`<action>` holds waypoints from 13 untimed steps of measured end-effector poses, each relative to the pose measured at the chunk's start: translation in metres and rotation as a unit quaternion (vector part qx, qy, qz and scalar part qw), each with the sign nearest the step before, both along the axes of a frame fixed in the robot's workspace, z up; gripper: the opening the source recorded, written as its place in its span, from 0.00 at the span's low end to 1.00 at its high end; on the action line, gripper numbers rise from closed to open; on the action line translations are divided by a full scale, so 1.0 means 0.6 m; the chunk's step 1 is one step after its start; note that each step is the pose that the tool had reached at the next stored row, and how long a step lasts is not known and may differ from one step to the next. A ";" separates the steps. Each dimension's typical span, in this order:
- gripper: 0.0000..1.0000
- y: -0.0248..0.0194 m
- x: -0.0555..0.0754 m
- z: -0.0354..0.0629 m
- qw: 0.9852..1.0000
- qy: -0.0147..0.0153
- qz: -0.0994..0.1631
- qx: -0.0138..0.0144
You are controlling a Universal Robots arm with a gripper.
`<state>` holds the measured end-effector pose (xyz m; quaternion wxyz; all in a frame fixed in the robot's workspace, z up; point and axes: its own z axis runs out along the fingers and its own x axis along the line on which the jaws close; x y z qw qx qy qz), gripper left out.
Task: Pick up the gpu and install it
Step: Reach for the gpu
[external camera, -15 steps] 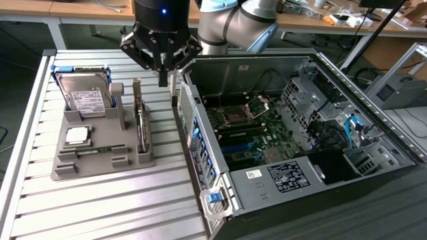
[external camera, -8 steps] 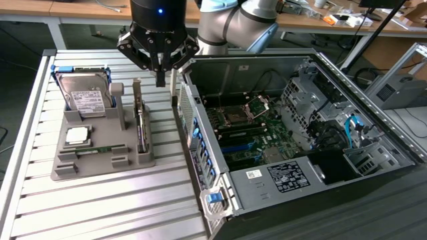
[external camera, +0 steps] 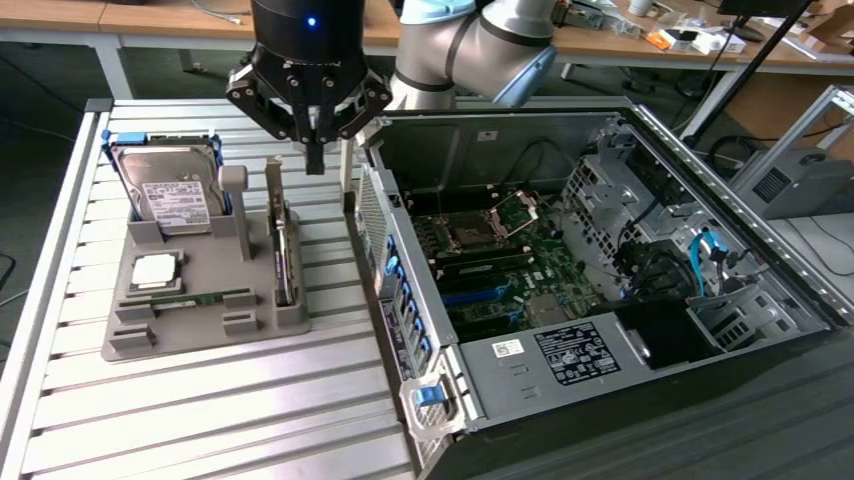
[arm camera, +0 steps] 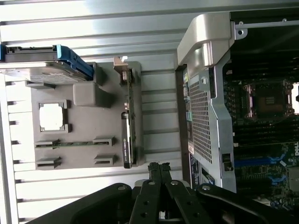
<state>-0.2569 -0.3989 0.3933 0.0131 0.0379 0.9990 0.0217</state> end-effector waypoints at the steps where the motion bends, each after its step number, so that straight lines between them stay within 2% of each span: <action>1: 0.11 0.0000 -0.001 0.000 1.000 0.000 0.000 0.000; 13: 0.11 0.0000 -0.011 0.000 1.000 0.000 0.000 0.000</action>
